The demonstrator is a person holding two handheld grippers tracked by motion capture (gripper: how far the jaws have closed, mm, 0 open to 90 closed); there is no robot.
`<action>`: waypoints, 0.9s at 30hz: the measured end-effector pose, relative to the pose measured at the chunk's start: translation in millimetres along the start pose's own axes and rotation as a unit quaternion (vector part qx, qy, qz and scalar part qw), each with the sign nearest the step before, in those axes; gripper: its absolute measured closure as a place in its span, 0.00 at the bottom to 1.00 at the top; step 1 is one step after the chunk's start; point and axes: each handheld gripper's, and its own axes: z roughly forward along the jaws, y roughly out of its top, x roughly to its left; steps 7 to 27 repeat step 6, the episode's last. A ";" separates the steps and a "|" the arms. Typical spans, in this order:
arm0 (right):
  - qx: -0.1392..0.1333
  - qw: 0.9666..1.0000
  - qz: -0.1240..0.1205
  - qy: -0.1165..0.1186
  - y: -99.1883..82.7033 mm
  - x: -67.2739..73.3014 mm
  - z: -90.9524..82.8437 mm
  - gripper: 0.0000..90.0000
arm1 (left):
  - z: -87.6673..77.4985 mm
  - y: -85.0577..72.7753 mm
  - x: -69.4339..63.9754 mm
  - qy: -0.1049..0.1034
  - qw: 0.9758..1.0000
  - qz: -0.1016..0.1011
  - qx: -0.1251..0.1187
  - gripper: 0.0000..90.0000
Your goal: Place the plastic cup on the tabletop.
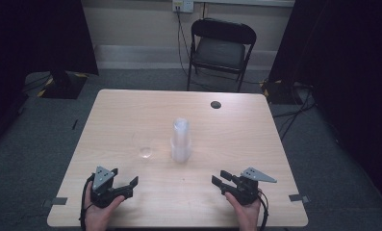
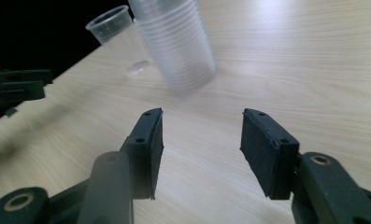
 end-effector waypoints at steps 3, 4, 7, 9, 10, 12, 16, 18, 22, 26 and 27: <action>0.002 1.000 -0.003 -0.003 0.2 0.2 0.2 0.52 | 0.8 -3.2 -0.7 0.003 1.000 0.004 0.003 0.18; 0.002 1.000 -0.003 -0.003 0.2 0.2 0.2 0.52 | 1.2 -3.8 -0.5 0.002 1.000 0.004 0.003 0.18; 0.004 1.000 -0.003 -0.008 -0.1 -0.8 1.6 0.48 | 3.4 -5.5 1.3 0.006 1.000 0.002 0.008 0.18; 0.004 1.000 -0.003 -0.008 -0.1 -0.8 1.6 0.48 | 3.4 -5.5 1.3 0.006 1.000 0.002 0.008 0.18; 0.004 1.000 -0.003 -0.008 -0.1 -0.8 1.6 0.48 | 3.4 -5.5 1.3 0.006 1.000 0.002 0.008 0.18; 0.004 1.000 -0.003 -0.008 -0.1 -0.8 1.6 0.48 | 3.4 -5.5 1.3 0.006 1.000 0.002 0.008 0.18; 0.004 1.000 -0.003 -0.008 -0.1 -0.8 1.6 0.48 | 3.4 -5.5 1.3 0.006 1.000 0.002 0.008 0.18; 0.004 1.000 -0.003 -0.008 -0.1 -0.8 1.6 0.48 | 3.4 -5.5 1.3 0.006 1.000 0.002 0.008 0.18; 0.004 1.000 -0.003 -0.008 -0.1 -0.8 1.6 0.48 | 3.4 -5.5 1.3 0.006 1.000 0.002 0.008 0.18; 0.004 1.000 -0.003 -0.008 -0.1 -0.8 1.6 0.48 | 3.4 -5.5 1.3 0.006 1.000 0.002 0.008 0.18; 0.004 1.000 -0.003 -0.008 -0.1 -0.8 1.6 0.48 | 3.4 -5.5 1.3 0.006 1.000 0.002 0.008 0.18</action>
